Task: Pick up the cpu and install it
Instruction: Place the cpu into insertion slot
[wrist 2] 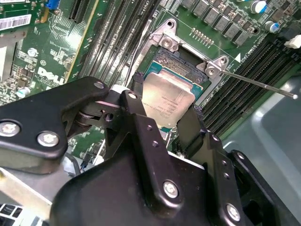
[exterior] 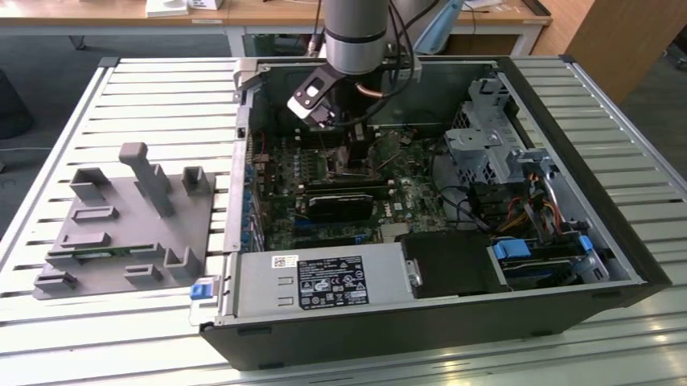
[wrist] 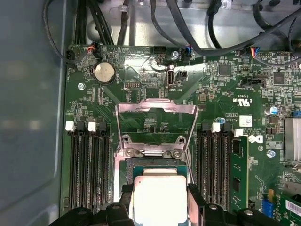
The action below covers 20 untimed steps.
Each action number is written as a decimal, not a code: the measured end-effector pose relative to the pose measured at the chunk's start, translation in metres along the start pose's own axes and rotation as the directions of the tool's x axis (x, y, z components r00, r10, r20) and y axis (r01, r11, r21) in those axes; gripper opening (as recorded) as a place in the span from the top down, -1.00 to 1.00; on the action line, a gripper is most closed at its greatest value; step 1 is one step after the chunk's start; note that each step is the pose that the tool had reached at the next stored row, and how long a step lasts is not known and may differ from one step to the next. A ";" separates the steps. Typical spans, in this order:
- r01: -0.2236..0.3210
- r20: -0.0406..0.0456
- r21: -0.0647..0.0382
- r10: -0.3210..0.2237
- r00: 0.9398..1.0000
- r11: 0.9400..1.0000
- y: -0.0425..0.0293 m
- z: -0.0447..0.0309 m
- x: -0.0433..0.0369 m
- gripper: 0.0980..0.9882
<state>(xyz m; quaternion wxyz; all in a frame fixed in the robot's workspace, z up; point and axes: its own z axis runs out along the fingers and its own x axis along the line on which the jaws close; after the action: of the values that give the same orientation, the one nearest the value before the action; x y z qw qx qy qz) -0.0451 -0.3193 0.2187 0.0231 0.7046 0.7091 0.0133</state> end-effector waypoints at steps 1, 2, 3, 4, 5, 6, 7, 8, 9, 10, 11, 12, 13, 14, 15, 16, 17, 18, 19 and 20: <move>0.000 0.000 0.000 0.000 1.000 1.000 -0.0001 0.0009 0.0002 0.00; -0.001 0.000 0.000 0.001 1.000 1.000 -0.0001 0.0019 0.0004 0.00; -0.001 0.000 0.000 0.001 1.000 1.000 -0.0001 0.0028 0.0005 0.00; -0.001 0.000 0.000 0.001 1.000 1.000 -0.0002 0.0033 0.0005 0.00; -0.002 0.000 0.000 0.002 1.000 1.000 -0.0002 0.0037 0.0006 0.00; -0.002 0.000 0.000 0.002 1.000 1.000 -0.0002 0.0041 0.0006 0.00; -0.002 0.000 0.000 0.002 1.000 1.000 -0.0002 0.0044 0.0006 0.00; -0.002 0.000 0.000 0.002 1.000 1.000 -0.0003 0.0048 0.0007 0.00; -0.002 0.000 0.000 0.002 1.000 1.000 -0.0003 0.0053 0.0008 0.00; -0.002 0.001 0.000 0.002 1.000 1.000 -0.0004 0.0060 0.0011 0.00; -0.002 0.001 0.000 0.002 1.000 1.000 -0.0004 0.0067 0.0017 0.00; -0.002 0.001 0.000 0.002 1.000 1.000 -0.0004 0.0073 0.0023 0.00; -0.002 0.000 0.000 0.002 1.000 1.000 -0.0004 0.0080 0.0029 0.00; -0.002 0.000 0.000 0.002 1.000 1.000 -0.0005 0.0087 0.0035 0.00; -0.002 0.001 0.000 0.002 1.000 1.000 -0.0005 0.0096 0.0039 0.00; -0.002 0.001 0.000 0.002 1.000 1.000 -0.0005 0.0105 0.0040 0.00; -0.002 0.001 0.000 0.002 1.000 1.000 -0.0006 0.0113 0.0042 0.00; -0.002 0.000 0.000 0.002 1.000 1.000 -0.0006 0.0122 0.0043 0.00; -0.002 0.001 0.000 0.002 1.000 1.000 -0.0010 0.0131 0.0043 0.00; -0.002 0.000 0.000 0.002 1.000 1.000 -0.0015 0.0139 0.0043 0.00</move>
<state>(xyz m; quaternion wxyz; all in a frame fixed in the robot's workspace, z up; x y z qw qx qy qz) -0.0459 -0.3152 0.2047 0.0233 0.7053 0.7085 0.0131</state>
